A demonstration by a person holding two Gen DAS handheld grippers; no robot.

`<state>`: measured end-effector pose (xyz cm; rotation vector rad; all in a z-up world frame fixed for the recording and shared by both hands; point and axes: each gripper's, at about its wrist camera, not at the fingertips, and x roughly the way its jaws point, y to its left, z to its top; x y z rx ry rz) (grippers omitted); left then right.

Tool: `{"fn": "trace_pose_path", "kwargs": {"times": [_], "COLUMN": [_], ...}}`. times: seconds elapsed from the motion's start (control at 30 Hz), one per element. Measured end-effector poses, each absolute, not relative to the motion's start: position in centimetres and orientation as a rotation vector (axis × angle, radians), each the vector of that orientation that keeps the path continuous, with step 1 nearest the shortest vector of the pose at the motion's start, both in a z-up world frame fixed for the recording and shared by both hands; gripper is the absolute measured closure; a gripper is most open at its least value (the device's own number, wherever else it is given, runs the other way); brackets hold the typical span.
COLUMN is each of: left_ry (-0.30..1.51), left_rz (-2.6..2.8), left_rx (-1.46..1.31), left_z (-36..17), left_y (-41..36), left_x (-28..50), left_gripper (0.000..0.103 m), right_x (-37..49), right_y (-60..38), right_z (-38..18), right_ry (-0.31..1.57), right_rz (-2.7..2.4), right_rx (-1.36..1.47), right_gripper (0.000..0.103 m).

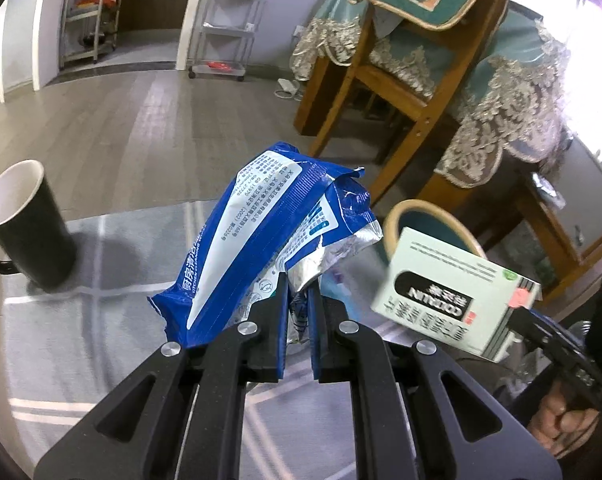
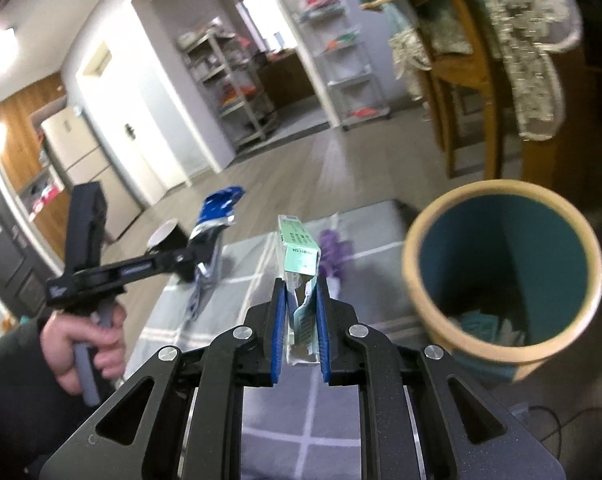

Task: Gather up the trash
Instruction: 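Carry the blue packet and white box over the teal bin and release both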

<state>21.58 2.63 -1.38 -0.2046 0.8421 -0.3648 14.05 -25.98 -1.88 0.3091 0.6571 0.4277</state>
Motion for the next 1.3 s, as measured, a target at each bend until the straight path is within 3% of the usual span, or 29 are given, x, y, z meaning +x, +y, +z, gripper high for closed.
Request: {"fn": "trace_pose_path", "kwargs": {"times": [0.47, 1.3], "left_ry": [0.840, 0.951], "left_rz": [-0.536, -0.789], "left_rx": [-0.217, -0.319], "left_z": [0.4, -2.1], "left_y": [-5.7, -20.4], "left_x": [22.0, 27.3], "left_gripper": [0.095, 0.095], "right_x": [14.0, 13.4], "right_y": [-31.2, -38.6], "right_z": [-2.5, -4.4], "right_ry": [0.617, 0.609], "right_rz": [0.218, -0.056], "right_rx": [0.412, 0.566], "right_gripper": [0.087, 0.087]}}
